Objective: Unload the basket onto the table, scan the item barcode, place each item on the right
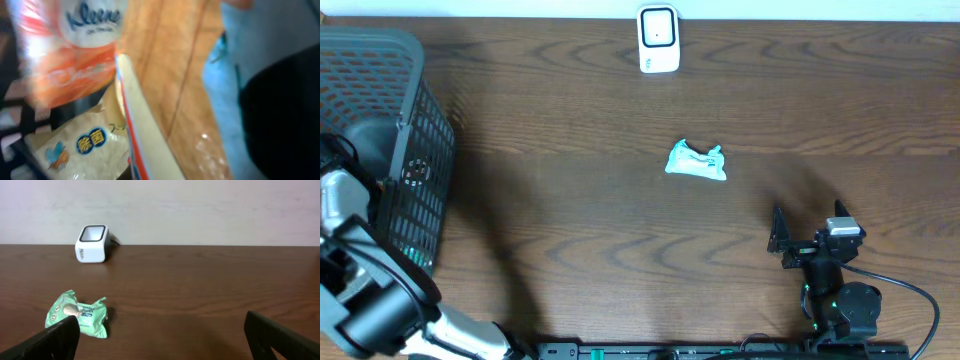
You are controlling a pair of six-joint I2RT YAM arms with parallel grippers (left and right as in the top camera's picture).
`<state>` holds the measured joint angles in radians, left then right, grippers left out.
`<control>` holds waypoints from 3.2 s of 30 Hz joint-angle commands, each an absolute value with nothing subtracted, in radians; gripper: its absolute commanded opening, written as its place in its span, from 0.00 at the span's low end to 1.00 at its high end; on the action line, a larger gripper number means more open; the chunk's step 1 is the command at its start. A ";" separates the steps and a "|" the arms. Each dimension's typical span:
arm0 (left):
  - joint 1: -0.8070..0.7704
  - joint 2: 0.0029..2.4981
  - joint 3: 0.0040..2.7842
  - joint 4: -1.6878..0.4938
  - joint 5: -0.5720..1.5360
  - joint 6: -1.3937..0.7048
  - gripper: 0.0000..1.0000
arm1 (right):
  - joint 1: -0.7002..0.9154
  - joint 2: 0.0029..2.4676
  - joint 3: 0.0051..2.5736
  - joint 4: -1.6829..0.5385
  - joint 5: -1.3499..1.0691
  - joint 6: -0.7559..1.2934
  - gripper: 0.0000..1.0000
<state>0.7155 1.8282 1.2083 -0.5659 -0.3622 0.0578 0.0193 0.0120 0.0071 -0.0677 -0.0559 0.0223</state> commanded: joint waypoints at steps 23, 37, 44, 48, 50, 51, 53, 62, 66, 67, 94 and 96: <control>0.506 1.031 1.242 -0.274 0.265 -0.432 0.07 | 0.025 0.007 0.006 -0.072 -0.055 0.036 0.99; -0.004 1.153 1.241 -0.295 0.276 -0.482 0.07 | 0.025 0.007 0.006 -0.072 -0.055 0.036 0.99; -0.123 1.311 1.241 -0.378 0.264 -0.781 0.07 | 0.025 0.007 0.006 -0.072 -0.056 0.037 0.99; -0.189 1.425 1.241 -0.432 0.193 -0.875 0.07 | 0.025 0.007 0.006 -0.072 -0.056 0.037 0.99; -0.221 1.478 1.241 -0.449 0.155 -0.904 0.07 | 0.025 0.007 0.006 -0.072 -0.055 0.037 0.99; -0.238 1.508 1.241 -0.452 0.138 -0.907 0.07 | 0.025 0.007 0.006 -0.072 -0.056 0.036 0.99; -0.270 1.560 1.241 -0.452 0.117 -0.946 0.07 | 0.025 0.007 0.006 -0.072 -0.055 0.036 0.99; -0.389 1.730 1.241 -0.402 0.092 -1.087 0.07 | 0.025 0.007 0.006 -0.072 -0.055 0.037 0.99; -0.426 1.766 1.241 -0.361 0.092 -1.086 0.08 | 0.025 0.007 0.006 -0.072 -0.055 0.037 0.99; -0.432 1.770 1.241 -0.352 0.092 -1.086 0.08 | 0.025 0.007 0.006 -0.072 -0.056 0.037 0.99; -0.171 1.320 1.248 -0.233 0.128 -0.623 0.57 | 0.025 0.007 0.006 -0.072 -0.056 0.037 0.99; -0.082 1.247 1.248 -0.242 0.082 -0.594 0.56 | 0.025 0.007 0.006 -0.072 -0.056 0.037 0.99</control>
